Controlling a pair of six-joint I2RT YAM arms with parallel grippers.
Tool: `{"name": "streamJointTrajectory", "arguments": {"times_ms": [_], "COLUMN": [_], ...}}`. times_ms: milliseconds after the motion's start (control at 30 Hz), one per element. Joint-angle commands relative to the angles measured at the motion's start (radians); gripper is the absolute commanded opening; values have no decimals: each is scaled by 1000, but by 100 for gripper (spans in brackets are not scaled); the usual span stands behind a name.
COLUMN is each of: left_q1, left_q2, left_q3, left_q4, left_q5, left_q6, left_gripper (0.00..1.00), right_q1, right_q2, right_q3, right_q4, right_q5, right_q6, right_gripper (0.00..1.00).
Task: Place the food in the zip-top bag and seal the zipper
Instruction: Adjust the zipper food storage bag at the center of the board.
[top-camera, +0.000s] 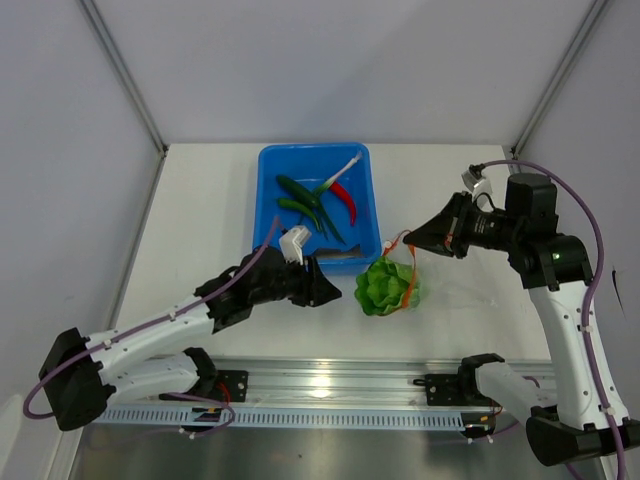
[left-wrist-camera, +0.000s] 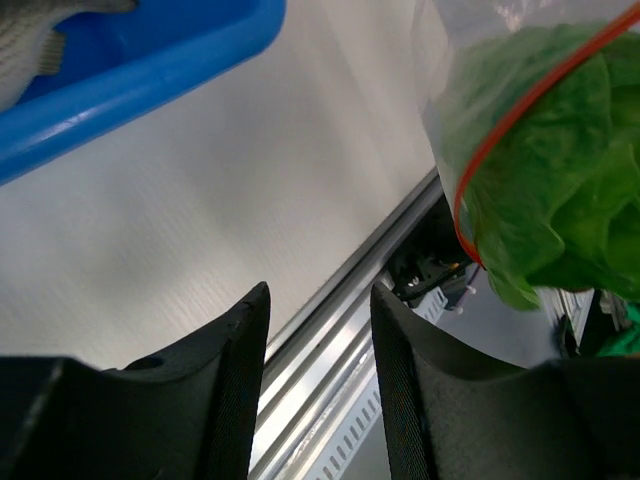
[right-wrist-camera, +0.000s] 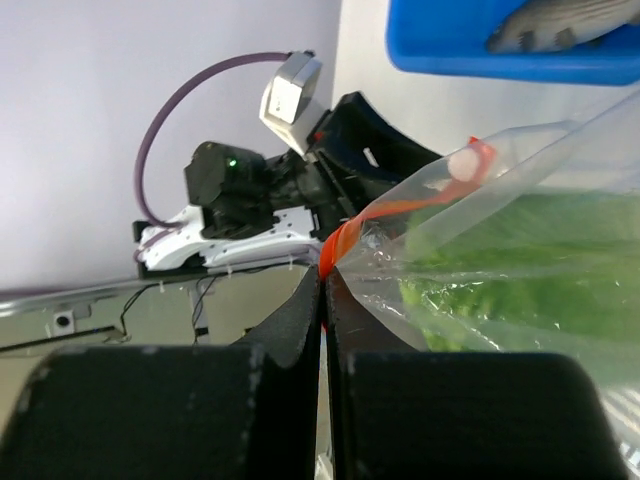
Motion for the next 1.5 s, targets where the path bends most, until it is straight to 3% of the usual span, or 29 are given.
{"name": "streamJointTrajectory", "arguments": {"times_ms": [0, 133, 267, 400, 1233, 1467], "left_q1": [12, 18, 24, 46, 58, 20], "left_q2": [17, 173, 233, 264, 129, 136], "left_q3": [-23, 73, 130, 168, 113, 172], "left_q4": [147, 193, 227, 208, 357, 287], "left_q5": [68, 221, 242, 237, 384, 346], "left_q6": [-24, -24, -47, -52, -107, -38], "left_gripper": [47, 49, 61, 63, 61, 69], "right_q1": [4, 5, 11, 24, 61, 74], "right_q2": [-11, -14, -17, -20, -20, -19], "right_q3": [43, 40, 44, 43, -3, -22], "right_q4": [74, 87, 92, 118, 164, 198], "right_q5": [-108, -141, -152, -163, -158, -168], "right_q6": [48, 62, 69, 91, 108, 145], "right_gripper": [0, 0, 0, 0, 0, 0]}}
